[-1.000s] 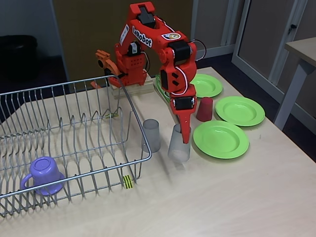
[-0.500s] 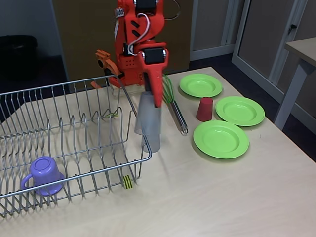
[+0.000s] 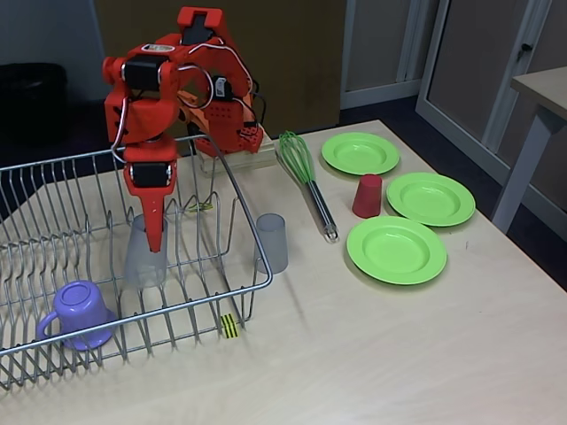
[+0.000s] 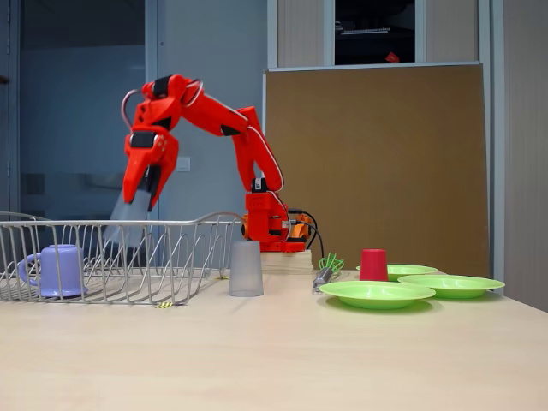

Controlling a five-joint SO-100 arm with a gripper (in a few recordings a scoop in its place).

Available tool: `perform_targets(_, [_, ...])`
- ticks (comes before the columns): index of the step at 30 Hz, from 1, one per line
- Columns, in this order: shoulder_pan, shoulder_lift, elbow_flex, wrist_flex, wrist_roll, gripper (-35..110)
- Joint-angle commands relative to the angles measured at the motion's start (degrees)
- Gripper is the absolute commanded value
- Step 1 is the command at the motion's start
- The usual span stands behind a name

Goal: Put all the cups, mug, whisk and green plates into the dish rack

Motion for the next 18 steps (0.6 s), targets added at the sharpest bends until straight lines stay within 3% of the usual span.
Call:
perform_targets(1, [1.1,-3.7,-4.6,-0.4,-2.0,6])
perform_targets(12, [3.1,-15.9,-14.9,0.0,-6.2,7])
perform_targets(18, [5.2,-18.5,-16.8,2.0,-7.0,24])
